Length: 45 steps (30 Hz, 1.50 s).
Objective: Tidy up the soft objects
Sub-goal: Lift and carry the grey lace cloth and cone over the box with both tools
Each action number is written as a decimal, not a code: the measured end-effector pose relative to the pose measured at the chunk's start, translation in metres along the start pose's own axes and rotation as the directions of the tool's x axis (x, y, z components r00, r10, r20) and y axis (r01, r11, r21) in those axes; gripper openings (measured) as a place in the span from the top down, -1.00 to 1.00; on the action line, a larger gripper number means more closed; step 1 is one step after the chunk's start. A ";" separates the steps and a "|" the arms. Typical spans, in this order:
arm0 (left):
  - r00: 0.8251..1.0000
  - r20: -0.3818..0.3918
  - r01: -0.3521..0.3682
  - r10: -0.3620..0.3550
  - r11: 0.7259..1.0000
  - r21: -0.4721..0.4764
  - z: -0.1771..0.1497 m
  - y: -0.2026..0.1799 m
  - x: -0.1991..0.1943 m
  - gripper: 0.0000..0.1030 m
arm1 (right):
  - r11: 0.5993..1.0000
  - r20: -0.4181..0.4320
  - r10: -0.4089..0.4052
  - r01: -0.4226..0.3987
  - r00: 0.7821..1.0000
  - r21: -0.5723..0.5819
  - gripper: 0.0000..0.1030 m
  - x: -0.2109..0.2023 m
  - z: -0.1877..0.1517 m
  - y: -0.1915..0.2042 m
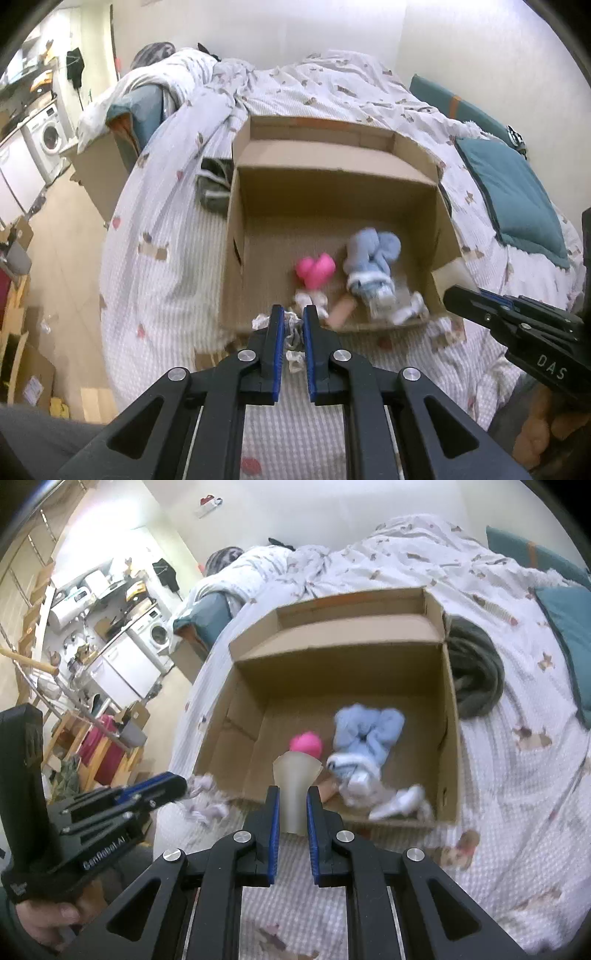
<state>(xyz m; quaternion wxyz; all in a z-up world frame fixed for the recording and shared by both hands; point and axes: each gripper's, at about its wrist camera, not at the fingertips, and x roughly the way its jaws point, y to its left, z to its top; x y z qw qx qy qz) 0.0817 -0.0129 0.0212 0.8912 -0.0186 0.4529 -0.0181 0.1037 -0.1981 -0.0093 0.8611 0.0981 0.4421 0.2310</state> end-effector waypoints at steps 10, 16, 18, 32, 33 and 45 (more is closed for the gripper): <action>1.000 0.016 0.015 -0.015 0.999 -0.030 0.051 0.017 0.024 0.82 | 1.000 0.019 -0.024 0.023 1.000 0.019 0.71 0.014 0.042 -0.022; 0.999 -0.019 0.036 -0.036 0.999 -0.004 0.051 0.012 0.057 0.82 | 0.999 0.011 -0.014 0.013 1.000 0.048 0.71 0.036 0.046 -0.035; 0.998 -0.039 0.039 -0.039 0.999 -0.009 0.048 0.012 0.067 0.81 | 0.998 -0.013 -0.007 0.007 1.000 0.060 0.71 0.046 0.039 -0.039; 0.919 -0.393 -0.002 -0.014 0.999 -0.039 -0.050 0.017 0.113 -0.76 | 1.000 -0.069 0.006 -0.005 0.998 0.006 0.71 0.066 0.030 -0.025; 0.911 -0.413 -0.008 -0.001 1.000 -0.020 -0.052 0.014 0.122 -0.76 | 1.000 -0.066 0.001 -0.001 0.998 -0.003 0.71 0.065 0.030 -0.024; 0.891 -0.452 0.048 0.035 0.984 0.170 -0.071 -0.018 0.136 0.71 | 0.999 -0.063 -0.031 0.030 0.998 -0.013 0.71 0.061 0.028 -0.030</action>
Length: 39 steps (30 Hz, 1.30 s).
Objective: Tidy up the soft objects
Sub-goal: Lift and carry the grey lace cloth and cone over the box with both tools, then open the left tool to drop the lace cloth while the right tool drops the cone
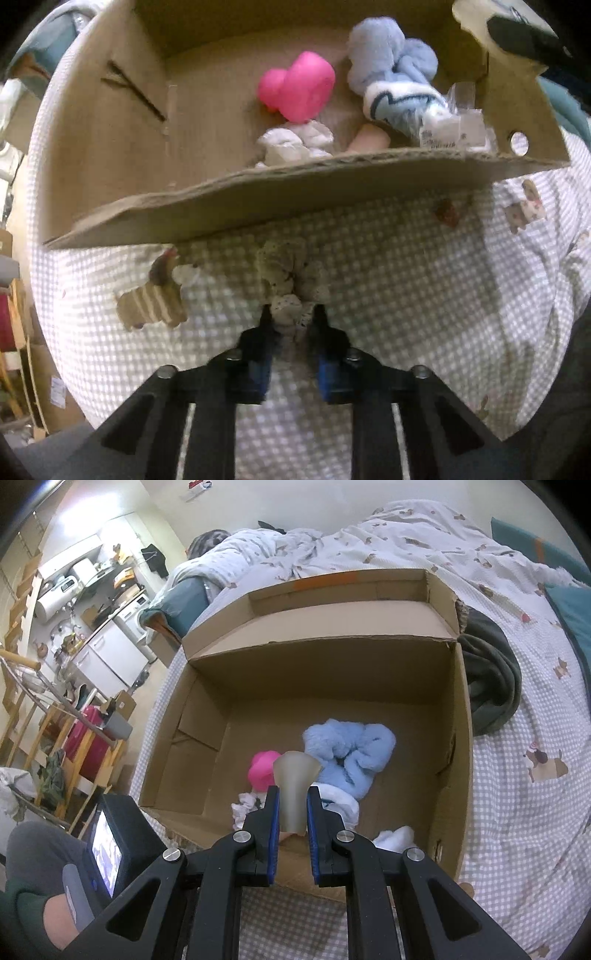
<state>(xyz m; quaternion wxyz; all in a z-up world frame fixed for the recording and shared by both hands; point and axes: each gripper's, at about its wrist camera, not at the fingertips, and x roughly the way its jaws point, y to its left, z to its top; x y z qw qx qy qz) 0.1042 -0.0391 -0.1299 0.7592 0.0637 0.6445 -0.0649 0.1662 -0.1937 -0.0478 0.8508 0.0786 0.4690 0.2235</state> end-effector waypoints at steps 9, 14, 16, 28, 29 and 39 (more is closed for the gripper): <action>0.960 0.272 0.080 -0.065 0.996 -0.045 -0.021 0.003 -0.115 0.73 | 1.000 0.017 0.017 -0.017 1.000 0.018 0.71 -0.005 0.003 -0.002; 0.917 0.397 0.057 -0.025 0.996 -0.069 0.032 0.020 -0.153 0.73 | 1.000 -0.002 0.013 -0.013 1.000 0.026 0.71 0.002 0.003 -0.003; 0.915 0.404 0.046 -0.009 0.996 -0.080 0.050 0.024 -0.148 0.73 | 1.000 -0.006 0.015 -0.015 1.000 0.022 0.71 0.004 0.002 -0.002; 0.936 0.346 0.134 -0.071 0.978 -0.161 0.074 0.036 -0.072 0.73 | 0.999 -0.011 0.034 -0.034 0.999 -0.005 0.70 0.012 0.000 0.002; 0.936 0.345 0.136 -0.075 0.978 -0.156 0.074 0.034 -0.071 0.73 | 0.999 -0.014 0.037 -0.037 0.999 0.000 0.70 0.013 0.000 0.002; 0.939 0.338 0.136 -0.068 0.974 -0.181 0.073 0.034 -0.071 0.04 | 0.998 -0.022 0.058 -0.057 0.998 0.030 0.54 0.016 0.001 -0.004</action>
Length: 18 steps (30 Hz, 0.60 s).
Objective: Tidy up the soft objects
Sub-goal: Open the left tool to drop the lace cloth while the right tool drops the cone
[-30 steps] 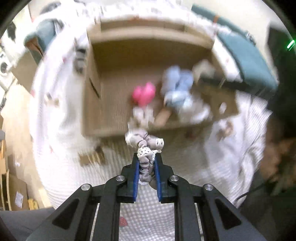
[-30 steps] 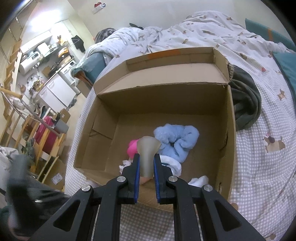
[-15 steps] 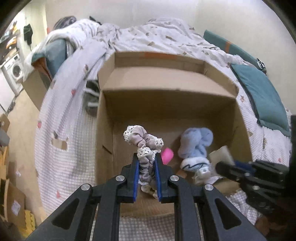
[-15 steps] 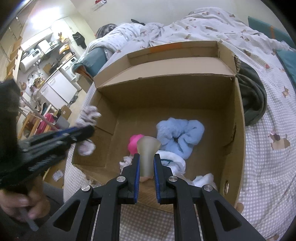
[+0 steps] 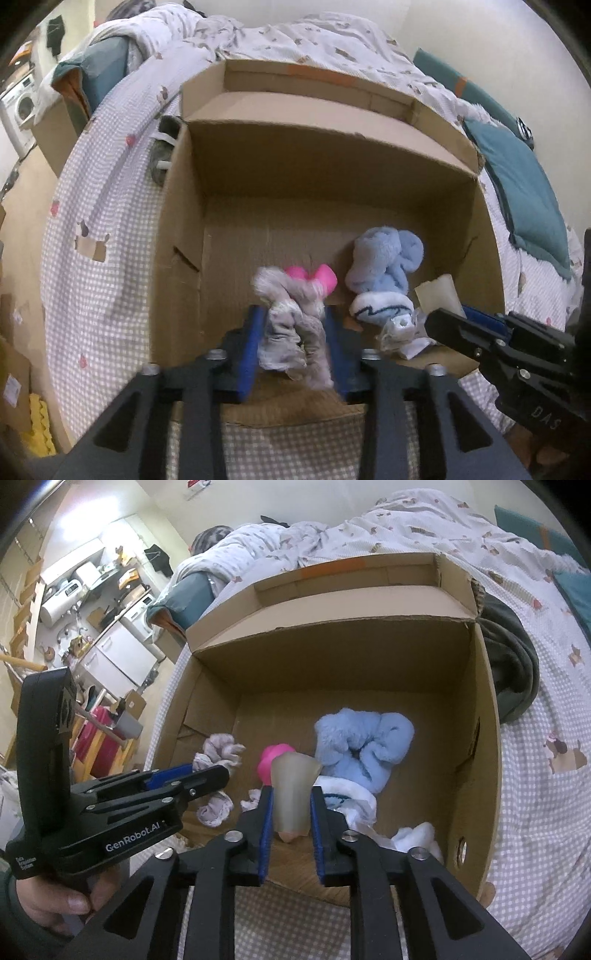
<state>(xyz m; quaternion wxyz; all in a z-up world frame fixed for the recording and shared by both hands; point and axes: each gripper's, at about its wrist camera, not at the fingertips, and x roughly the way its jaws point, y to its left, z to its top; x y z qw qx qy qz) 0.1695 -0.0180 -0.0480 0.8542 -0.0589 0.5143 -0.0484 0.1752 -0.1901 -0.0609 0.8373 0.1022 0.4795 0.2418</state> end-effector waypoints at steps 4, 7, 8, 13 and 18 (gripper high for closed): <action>0.999 0.049 0.022 -0.020 0.999 -0.038 0.002 0.007 -0.012 -0.37 | 0.999 0.005 0.024 -0.024 1.000 0.044 0.40 -0.003 0.000 -0.005; 0.998 0.055 0.026 -0.024 0.999 -0.046 0.001 0.010 -0.019 -0.37 | 0.997 0.029 0.037 -0.039 0.999 0.067 -0.10 -0.009 0.001 -0.009; 0.998 0.064 0.029 -0.026 0.998 -0.050 0.001 0.011 -0.022 -0.37 | 0.996 0.043 0.046 -0.049 0.998 0.074 -0.31 -0.013 0.002 -0.009; 0.991 0.127 -0.034 0.038 0.999 -0.034 0.001 0.012 -0.046 -0.37 | 0.993 0.106 0.061 -0.071 0.992 0.093 -0.62 -0.032 0.002 -0.011; 0.964 0.230 -0.133 0.136 0.991 -0.032 -0.006 0.018 -0.076 -0.59 | 0.995 0.174 -0.050 0.034 0.984 0.091 -1.00 -0.057 -0.001 -0.007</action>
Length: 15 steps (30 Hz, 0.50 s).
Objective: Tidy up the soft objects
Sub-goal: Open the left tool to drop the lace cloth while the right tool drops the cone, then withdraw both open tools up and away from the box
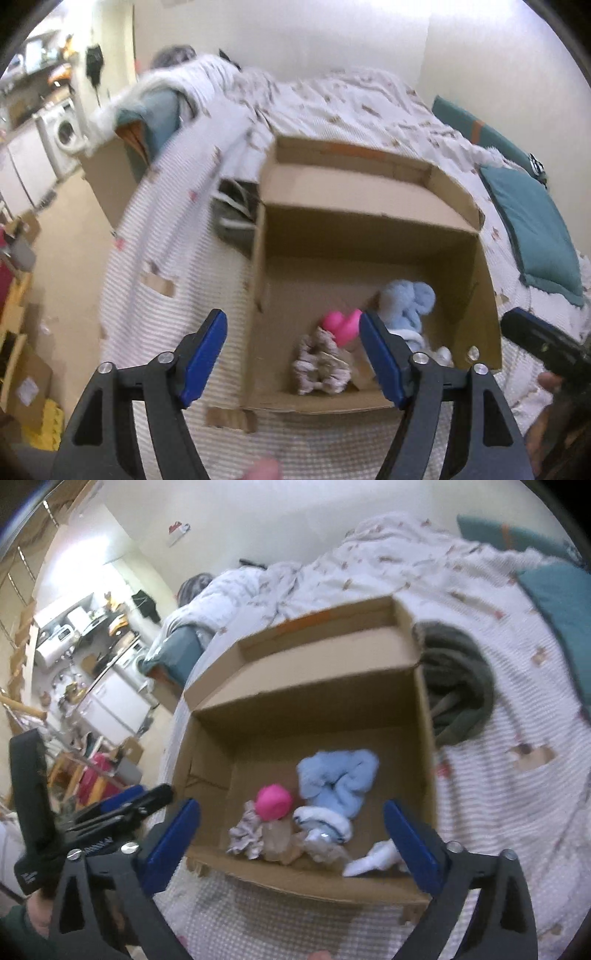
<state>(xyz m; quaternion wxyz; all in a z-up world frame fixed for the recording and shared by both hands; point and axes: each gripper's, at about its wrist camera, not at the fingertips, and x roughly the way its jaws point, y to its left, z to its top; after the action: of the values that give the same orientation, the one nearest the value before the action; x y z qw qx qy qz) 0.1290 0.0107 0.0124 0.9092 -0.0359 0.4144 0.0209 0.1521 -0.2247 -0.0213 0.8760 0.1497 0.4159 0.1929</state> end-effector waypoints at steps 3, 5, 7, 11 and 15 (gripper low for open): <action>0.999 0.050 -0.022 0.023 1.000 -0.015 0.002 0.008 -0.012 -0.86 | 0.998 0.068 -0.061 0.061 0.996 -0.004 -1.00 -0.018 0.001 0.005; 0.997 0.079 0.008 -0.005 0.999 -0.033 0.001 0.013 -0.024 -0.88 | 0.994 0.107 -0.102 0.104 0.989 -0.016 -1.00 -0.031 -0.001 0.012; 0.995 0.101 0.025 -0.021 0.999 -0.042 -0.002 0.018 -0.034 -0.99 | 0.992 0.133 -0.115 0.121 0.984 -0.040 -1.00 -0.043 -0.006 0.021; 0.987 0.145 0.078 -0.071 0.996 -0.041 -0.019 0.022 -0.055 -0.99 | 0.986 0.156 -0.137 0.149 0.978 -0.070 -1.00 -0.064 -0.023 0.031; 0.990 0.120 0.078 -0.075 0.997 -0.021 -0.041 0.018 -0.066 -0.99 | 0.985 0.177 -0.138 0.154 0.975 -0.078 -1.00 -0.079 -0.043 0.038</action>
<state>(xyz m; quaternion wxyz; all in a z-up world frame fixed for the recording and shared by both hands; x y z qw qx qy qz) 0.0538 0.0250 0.0346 0.9318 -0.0620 0.3575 -0.0068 0.0647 -0.2234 0.0211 0.9261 0.0946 0.3401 0.1330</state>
